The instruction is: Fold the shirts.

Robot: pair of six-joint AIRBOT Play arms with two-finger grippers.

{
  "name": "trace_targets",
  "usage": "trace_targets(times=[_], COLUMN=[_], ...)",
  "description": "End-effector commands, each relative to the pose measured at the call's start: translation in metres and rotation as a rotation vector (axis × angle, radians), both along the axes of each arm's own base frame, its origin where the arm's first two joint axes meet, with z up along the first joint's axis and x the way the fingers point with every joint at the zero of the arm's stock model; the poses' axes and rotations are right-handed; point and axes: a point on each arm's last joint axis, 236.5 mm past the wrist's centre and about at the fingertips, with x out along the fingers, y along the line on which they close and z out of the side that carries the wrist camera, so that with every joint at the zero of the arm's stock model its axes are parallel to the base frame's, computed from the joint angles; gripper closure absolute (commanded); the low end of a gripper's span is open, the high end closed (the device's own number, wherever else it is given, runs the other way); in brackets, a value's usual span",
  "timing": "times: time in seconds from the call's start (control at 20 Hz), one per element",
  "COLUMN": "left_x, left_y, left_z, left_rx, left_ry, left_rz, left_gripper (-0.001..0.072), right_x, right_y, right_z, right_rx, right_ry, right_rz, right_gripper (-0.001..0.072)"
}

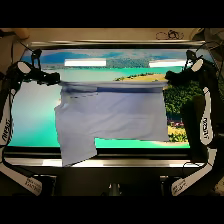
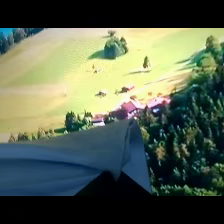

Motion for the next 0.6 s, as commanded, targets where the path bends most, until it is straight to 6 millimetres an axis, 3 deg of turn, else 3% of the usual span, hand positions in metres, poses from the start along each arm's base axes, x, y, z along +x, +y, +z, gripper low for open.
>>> trace_targets(times=[0.0, 0.05, 0.15, 0.2, 0.25, 0.3, 0.4, 0.5, 0.55], left_x=[-0.08, -0.097, -0.108, -0.107, -0.104, -0.102, -0.106, -0.125, -0.145], left_y=[-0.001, -0.011, -0.027, -0.032, -0.033, -0.027, -0.007, 0.01, 0.013], left_z=[-0.038, -0.052, -0.062, -0.058, -0.048, -0.034, -0.004, 0.014, 0.015], left_rx=[0.008, -0.026, -0.08, -0.108, -0.128, -0.129, -0.129, -0.136, -0.137], left_ry=[0.367, 0.449, 0.499, 0.497, 0.484, 0.473, 0.456, 0.467, 0.49], left_rz=[-0.039, -0.054, -0.054, -0.04, -0.03, -0.02, -0.003, 0.011, 0.0], left_gripper=[0.0668, 0.0668, 0.0666, 0.0603, 0.0411, 0.028, 0.0274, 0.0274, 0.0274], right_x=[-0.069, -0.076, -0.083, -0.082, -0.081, -0.086, -0.102, -0.128, -0.144], right_y=[0.006, 0.013, 0.024, 0.025, 0.025, 0.021, 0.009, -0.01, -0.014], right_z=[-0.038, -0.05, -0.065, -0.064, -0.058, -0.044, -0.011, 0.008, 0.009], right_rx=[0.007, 0.039, 0.1, 0.112, 0.118, 0.108, 0.103, 0.128, 0.137], right_ry=[0.322, 0.372, 0.433, 0.437, 0.429, 0.427, 0.427, 0.482, 0.521], right_rz=[0.084, 0.087, 0.069, 0.039, 0.03, 0.047, 0.072, 0.021, 0.021], right_gripper=[0.0685, 0.0685, 0.0683, 0.0601, 0.0414, 0.0337, 0.0241, 0.0236, 0.0237])
